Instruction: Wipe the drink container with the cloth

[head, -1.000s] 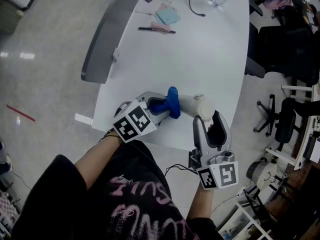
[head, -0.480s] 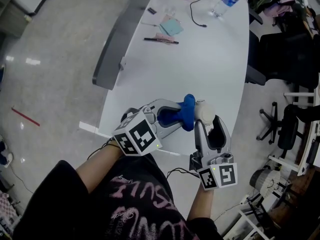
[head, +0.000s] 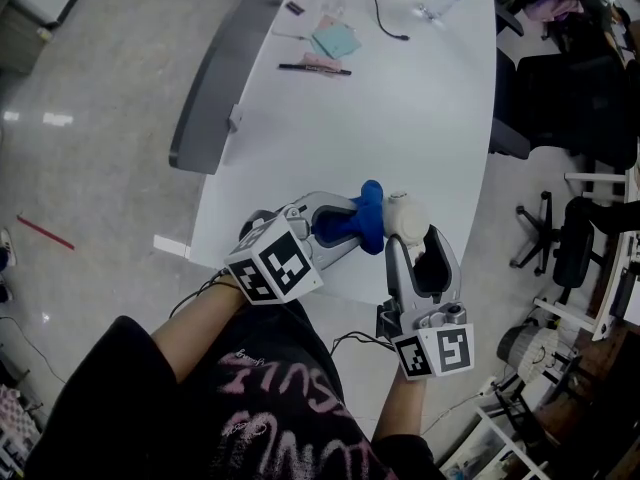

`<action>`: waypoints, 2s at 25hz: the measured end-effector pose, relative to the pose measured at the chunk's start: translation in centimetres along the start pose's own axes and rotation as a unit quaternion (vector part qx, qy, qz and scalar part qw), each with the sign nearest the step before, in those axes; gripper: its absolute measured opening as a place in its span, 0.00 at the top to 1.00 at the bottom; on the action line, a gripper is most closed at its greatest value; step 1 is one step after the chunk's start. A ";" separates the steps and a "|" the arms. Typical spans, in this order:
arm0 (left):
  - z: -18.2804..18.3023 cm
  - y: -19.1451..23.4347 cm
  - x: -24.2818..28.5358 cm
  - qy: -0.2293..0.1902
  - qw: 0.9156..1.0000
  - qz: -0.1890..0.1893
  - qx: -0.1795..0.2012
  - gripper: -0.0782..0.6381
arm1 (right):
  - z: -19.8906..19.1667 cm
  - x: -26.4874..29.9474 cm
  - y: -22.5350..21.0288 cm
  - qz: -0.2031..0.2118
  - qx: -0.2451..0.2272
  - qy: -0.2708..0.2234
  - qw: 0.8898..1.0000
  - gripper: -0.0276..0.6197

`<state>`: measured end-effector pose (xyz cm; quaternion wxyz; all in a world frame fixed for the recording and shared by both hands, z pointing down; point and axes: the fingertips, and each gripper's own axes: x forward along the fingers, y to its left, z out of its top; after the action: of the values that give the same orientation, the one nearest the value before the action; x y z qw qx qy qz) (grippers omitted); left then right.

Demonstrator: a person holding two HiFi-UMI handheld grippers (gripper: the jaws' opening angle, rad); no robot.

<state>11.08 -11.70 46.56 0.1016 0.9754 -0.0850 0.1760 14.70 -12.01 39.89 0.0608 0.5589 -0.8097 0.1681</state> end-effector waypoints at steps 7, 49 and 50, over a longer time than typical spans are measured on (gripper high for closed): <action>-1.7 0.7 0.7 -0.004 1.000 -0.007 -0.025 0.75 | -0.1 0.2 0.1 -0.003 -0.002 0.004 1.000 0.57; 1.6 -0.3 -0.4 -0.006 0.999 -0.004 0.038 0.75 | -0.8 0.2 -0.3 0.002 0.009 0.005 1.000 0.55; 1.3 -0.2 -0.3 -0.001 0.999 -0.003 0.038 0.75 | -0.8 0.2 -0.3 0.003 0.009 0.006 1.000 0.55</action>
<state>11.29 -11.77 45.20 0.0648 0.9791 -0.0754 0.1774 14.86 -11.99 40.76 0.0598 0.5561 -0.8094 0.1789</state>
